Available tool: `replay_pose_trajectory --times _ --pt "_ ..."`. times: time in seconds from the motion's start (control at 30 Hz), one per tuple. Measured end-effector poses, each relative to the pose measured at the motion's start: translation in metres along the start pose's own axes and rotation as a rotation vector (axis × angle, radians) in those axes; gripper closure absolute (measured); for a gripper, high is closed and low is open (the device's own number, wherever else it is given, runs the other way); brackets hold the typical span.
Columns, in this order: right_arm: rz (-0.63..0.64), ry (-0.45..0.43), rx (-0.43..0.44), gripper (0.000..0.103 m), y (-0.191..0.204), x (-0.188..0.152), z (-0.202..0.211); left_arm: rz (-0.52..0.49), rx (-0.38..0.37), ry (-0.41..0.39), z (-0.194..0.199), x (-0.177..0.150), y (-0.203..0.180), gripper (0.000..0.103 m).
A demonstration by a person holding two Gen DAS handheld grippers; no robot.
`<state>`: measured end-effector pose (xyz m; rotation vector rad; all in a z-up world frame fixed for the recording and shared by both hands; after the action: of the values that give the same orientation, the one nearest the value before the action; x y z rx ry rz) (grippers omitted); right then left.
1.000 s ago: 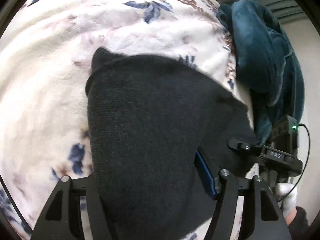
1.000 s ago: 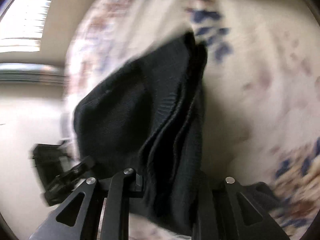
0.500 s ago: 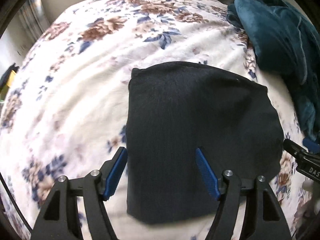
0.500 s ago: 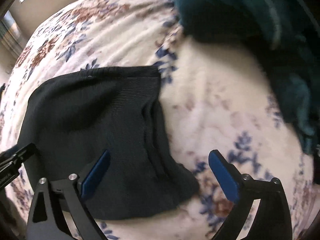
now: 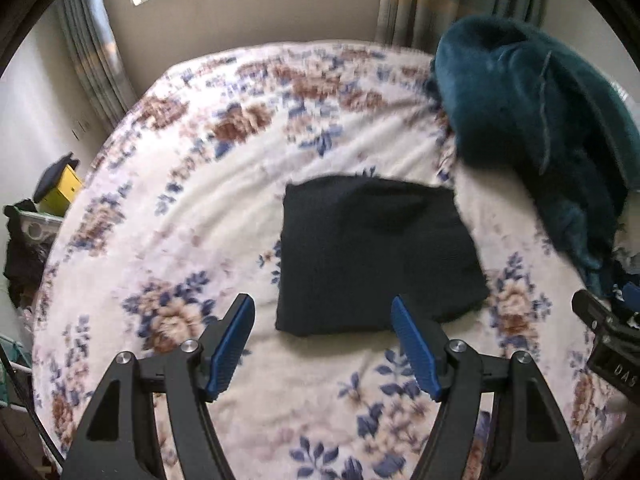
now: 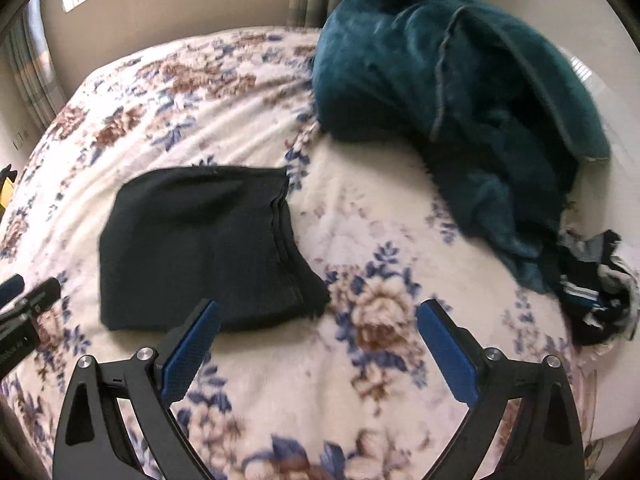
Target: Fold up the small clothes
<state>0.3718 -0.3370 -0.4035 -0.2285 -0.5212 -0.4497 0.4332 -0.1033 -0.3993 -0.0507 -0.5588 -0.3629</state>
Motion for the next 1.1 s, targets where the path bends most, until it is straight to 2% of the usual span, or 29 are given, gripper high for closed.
replay_pose_trajectory --times 0.17,0.4,0.57,0.7,0.87,1.1 --pt "-0.015 -0.070 0.006 0.003 -0.020 -0.007 0.100 -0.014 0.004 -0.072 0.089 0.004 -0.009 0.034" --pt "-0.022 -0.192 0.019 0.003 -0.048 -0.012 0.261 -0.004 -0.006 -0.152 0.209 0.001 -0.019 0.034" --pt "-0.019 -0.256 0.034 0.003 -0.065 -0.024 0.354 -0.007 0.002 -0.218 0.285 -0.004 -0.027 0.034" --pt "-0.034 -0.281 0.040 0.003 -0.080 -0.037 0.411 0.009 0.007 -0.245 0.320 -0.009 -0.025 0.034" --pt "-0.039 -0.298 0.071 0.003 -0.086 -0.053 0.463 0.018 0.023 -0.284 0.356 -0.018 -0.022 0.034" --pt "-0.034 -0.322 0.107 0.003 -0.090 -0.067 0.506 0.034 0.015 -0.304 0.383 -0.031 -0.022 0.034"
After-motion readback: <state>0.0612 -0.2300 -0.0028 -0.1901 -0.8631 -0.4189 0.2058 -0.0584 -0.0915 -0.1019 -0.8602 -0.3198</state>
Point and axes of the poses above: each gripper's, at about its wrist camera, not at the fingertips, and z roughly against the way its jaws point, y to its left, x to its top, the point moved 8 cm from there along -z, roughly the way its jaws point, and after that the axes turned 6 degrees about -z, right-handed, at the moved point
